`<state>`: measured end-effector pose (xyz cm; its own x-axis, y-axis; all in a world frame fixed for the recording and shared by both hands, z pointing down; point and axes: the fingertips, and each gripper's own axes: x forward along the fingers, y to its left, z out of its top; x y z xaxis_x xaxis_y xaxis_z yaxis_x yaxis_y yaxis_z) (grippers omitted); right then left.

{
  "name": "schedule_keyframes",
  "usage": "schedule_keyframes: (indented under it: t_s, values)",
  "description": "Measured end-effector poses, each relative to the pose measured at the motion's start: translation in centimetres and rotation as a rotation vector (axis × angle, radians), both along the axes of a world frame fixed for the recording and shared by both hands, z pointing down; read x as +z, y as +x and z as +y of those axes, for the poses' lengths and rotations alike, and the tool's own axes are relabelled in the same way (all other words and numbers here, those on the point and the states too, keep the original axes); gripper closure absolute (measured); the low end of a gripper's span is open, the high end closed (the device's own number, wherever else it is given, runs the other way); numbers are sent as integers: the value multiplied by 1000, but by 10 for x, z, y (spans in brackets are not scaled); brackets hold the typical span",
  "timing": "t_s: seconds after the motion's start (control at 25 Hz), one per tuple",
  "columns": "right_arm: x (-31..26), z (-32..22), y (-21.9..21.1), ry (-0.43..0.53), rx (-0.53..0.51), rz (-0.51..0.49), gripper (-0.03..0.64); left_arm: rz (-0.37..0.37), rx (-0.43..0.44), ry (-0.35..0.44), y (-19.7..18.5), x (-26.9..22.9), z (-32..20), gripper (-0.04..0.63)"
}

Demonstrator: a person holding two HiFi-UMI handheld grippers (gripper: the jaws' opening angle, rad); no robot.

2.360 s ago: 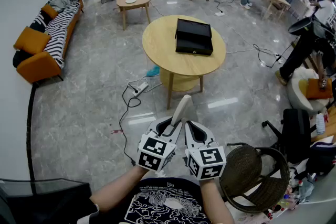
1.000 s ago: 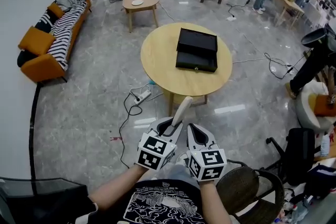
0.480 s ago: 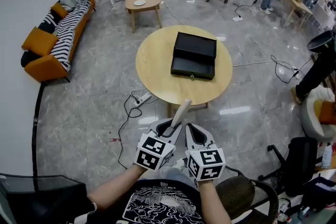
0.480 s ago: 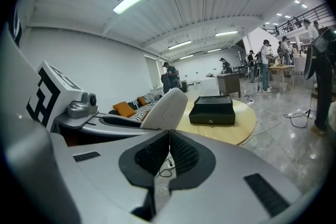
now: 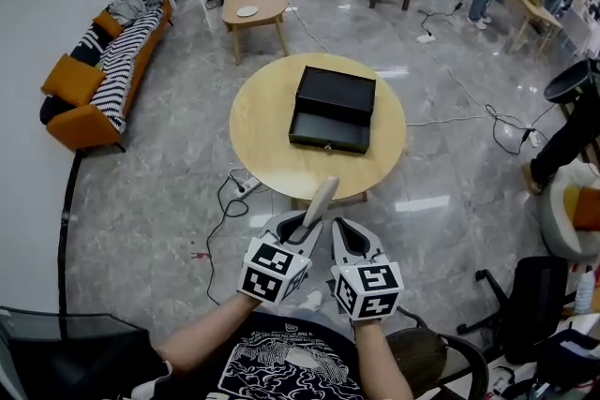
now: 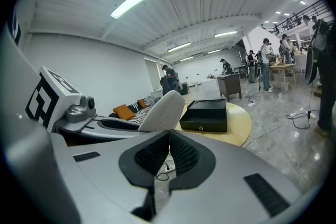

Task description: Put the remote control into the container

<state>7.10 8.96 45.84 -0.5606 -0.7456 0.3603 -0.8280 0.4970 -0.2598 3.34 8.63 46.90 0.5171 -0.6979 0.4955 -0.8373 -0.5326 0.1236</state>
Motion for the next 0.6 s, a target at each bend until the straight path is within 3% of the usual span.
schedule_keyframes:
  t_s: [0.6]
  values:
    - [1, -21, 16, 7, -9, -2, 594, 7, -2, 8, 20, -1, -23, 499]
